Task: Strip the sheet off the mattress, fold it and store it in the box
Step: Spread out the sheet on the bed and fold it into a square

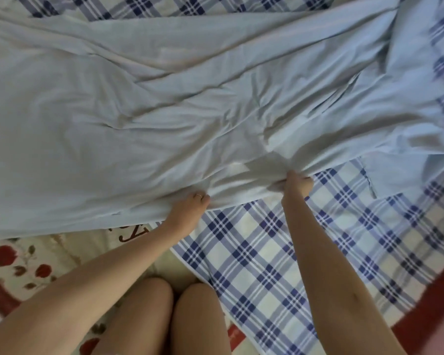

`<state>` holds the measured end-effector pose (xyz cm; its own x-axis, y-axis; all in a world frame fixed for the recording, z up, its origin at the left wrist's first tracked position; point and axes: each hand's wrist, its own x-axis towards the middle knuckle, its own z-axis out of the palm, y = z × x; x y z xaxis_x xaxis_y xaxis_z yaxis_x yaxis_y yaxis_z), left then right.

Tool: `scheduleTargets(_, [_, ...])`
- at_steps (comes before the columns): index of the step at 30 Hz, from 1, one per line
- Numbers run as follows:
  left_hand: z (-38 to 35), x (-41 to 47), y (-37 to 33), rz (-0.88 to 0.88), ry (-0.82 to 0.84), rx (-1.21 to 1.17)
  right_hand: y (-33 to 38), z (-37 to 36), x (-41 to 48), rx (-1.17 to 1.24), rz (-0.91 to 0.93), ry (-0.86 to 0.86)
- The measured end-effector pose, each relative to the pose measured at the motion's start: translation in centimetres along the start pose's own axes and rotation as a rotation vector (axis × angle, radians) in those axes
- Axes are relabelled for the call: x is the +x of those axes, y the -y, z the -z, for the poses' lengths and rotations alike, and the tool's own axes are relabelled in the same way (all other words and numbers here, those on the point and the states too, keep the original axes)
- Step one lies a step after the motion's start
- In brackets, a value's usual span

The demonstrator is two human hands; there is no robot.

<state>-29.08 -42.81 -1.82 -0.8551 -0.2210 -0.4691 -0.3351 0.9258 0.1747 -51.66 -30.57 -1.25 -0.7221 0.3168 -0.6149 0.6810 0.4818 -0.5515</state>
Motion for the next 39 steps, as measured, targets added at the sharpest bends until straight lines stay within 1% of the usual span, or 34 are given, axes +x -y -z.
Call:
scheduleTargets(1, [-0.3, 0.2, -0.2, 0.017, 0.045, -0.001, -1.1, 0.8, 0.0, -0.017, -0.038, -0.018])
scheduleTargets(3, [-0.7, 0.3, -0.5, -0.020, 0.122, -0.014, -2.7, 2.8, -0.2, -0.036, -0.122, -0.030])
scheduleTargets(4, [-0.6, 0.3, -0.5, -0.039, 0.151, -0.040, -3.0, 3.5, -0.5, -0.057, -0.122, -0.015])
scheduleTargets(5, [-0.6, 0.4, -0.5, -0.054, 0.172, -0.062, -2.8, 3.7, -1.0, -0.111, -0.069, -0.018])
scheduleTargets(6, [-0.6, 0.3, -0.4, -0.062, 0.162, -0.076, -2.4, 3.4, -1.4, -0.192, 0.037, -0.081])
scheduleTargets(7, [-0.6, 0.1, -0.4, -0.067, 0.111, -0.061, -1.9, 2.9, -1.9, -0.285, 0.185, -0.175])
scheduleTargets(8, [-0.7, 0.0, -0.3, -0.063, 0.055, -0.017, -1.4, 1.9, -2.6, -0.383, 0.395, -0.228])
scheduleTargets(9, [-1.1, 0.0, -0.3, -0.054, 0.010, 0.034, -1.6, 0.7, -3.1, -0.505, 0.649, -0.190])
scheduleTargets(10, [-1.6, 0.0, -0.2, -0.014, -0.032, 0.062, -2.1, -0.4, -3.4, -0.681, 0.902, -0.053])
scheduleTargets(11, [-2.0, 0.0, -0.1, 0.039, -0.043, 0.048, -3.0, -1.4, -3.2, -0.881, 1.127, 0.132])
scheduleTargets(12, [-2.3, 0.0, -0.1, 0.087, -0.029, 0.008, -3.7, -2.0, -2.8, -1.105, 1.289, 0.314])
scheduleTargets(13, [-2.7, -0.1, -0.2, 0.129, 0.007, -0.028, -4.4, -2.1, -2.1, -1.311, 1.363, 0.463])
scheduleTargets(14, [-2.7, -0.3, -0.3, 0.148, 0.065, -0.054, -4.9, -1.5, -1.3, -1.474, 1.284, 0.576])
scheduleTargets(15, [-3.1, -0.7, -0.3, 0.145, 0.122, -0.097, -5.4, -0.6, -0.5, -1.551, 1.123, 0.602])
scheduleTargets(16, [-3.4, -1.0, -0.1, 0.115, 0.148, -0.188, -5.9, 0.2, 0.5, -1.552, 0.929, 0.568])
scheduleTargets(17, [-3.5, -1.5, 0.1, 0.110, 0.179, -0.349, -6.3, 1.0, 1.0, -1.544, 0.775, 0.504])
scheduleTargets(18, [-3.2, -1.8, 0.6, 0.154, 0.214, -0.549, -6.2, 1.2, 0.7, -1.522, 0.699, 0.436])
scheduleTargets(19, [-2.7, -2.1, 1.1, 0.226, 0.225, -0.753, -5.8, 1.0, -0.3, -1.496, 0.718, 0.374])
scheduleTargets(20, [-2.1, -2.2, 1.6, 0.325, 0.175, -0.956, -5.0, 0.2, -1.4, -1.395, 0.777, 0.323])
scheduleTargets(21, [-1.4, -2.2, 2.2, 0.468, 0.062, -1.185, -4.1, -1.0, -2.4, -1.227, 0.784, 0.315])
scheduleTargets(22, [-0.6, -2.0, 2.9, 0.641, -0.071, -1.436, -2.9, -2.4, -3.3, -0.952, 0.699, 0.375])
scheduleTargets(23, [0.2, -1.9, 3.7, 0.822, -0.176, -1.695, -1.6, -3.9, -4.1, -0.623, 0.505, 0.484])
scheduleTargets(24, [1.1, -1.7, 4.5, 0.981, -0.259, -1.958, -0.3, -5.4, -5.0, -0.275, 0.248, 0.590])
scheduleTargets(25, [1.7, -1.4, 5.2, 1.096, -0.319, -2.191, 0.8, -6.3, -5.4, 0.020, 0.009, 0.650])
scheduleTargets(26, [2.2, -1.4, 6.0, 1.156, -0.379, -2.375, 1.6, -7.3, -5.7, 0.231, -0.143, 0.672])
scheduleTargets(27, [2.4, -1.4, 6.6, 1.188, -0.449, -2.510, 2.2, -8.0, -5.7, 0.350, -0.205, 0.672])
scheduleTargets(28, [2.5, -1.5, 7.1, 1.212, -0.527, -2.599, 2.9, -8.6, -5.7, 0.413, -0.227, 0.646])
scheduleTargets(30, [2.8, -1.6, 7.2, 1.191, -0.646, -2.686, 3.7, -8.9, -5.6, 0.514, -0.216, 0.623])
scheduleTargets(32, [2.4, -2.3, 6.5, 1.158, -0.645, -2.690, 3.1, -8.1, -5.4, 0.570, -0.226, 0.559])
scheduleTargets(33, [1.9, -2.4, 5.8, 1.206, -0.606, -2.656, 2.4, -7.6, -5.0, 0.522, -0.228, 0.498])
scheduleTargets(34, [1.2, -3.2, 5.3, 1.308, -0.566, -2.582, 0.7, -6.9, -4.8, 0.434, -0.236, 0.431])
scheduleTargets(36, [-0.5, -4.1, 4.5, 1.515, -0.518, -2.338, -1.8, -5.5, -4.2, 0.210, -0.199, 0.307])
scheduleTargets(37, [-1.2, -4.4, 4.3, 1.563, -0.520, -2.219, -2.5, -4.9, -3.9, 0.119, -0.167, 0.268])
scheduleTargets(39, [-2.2, -4.7, 4.4, 1.583, -0.580, -2.093, -3.2, -4.2, -3.3, 0.018, -0.091, 0.254])
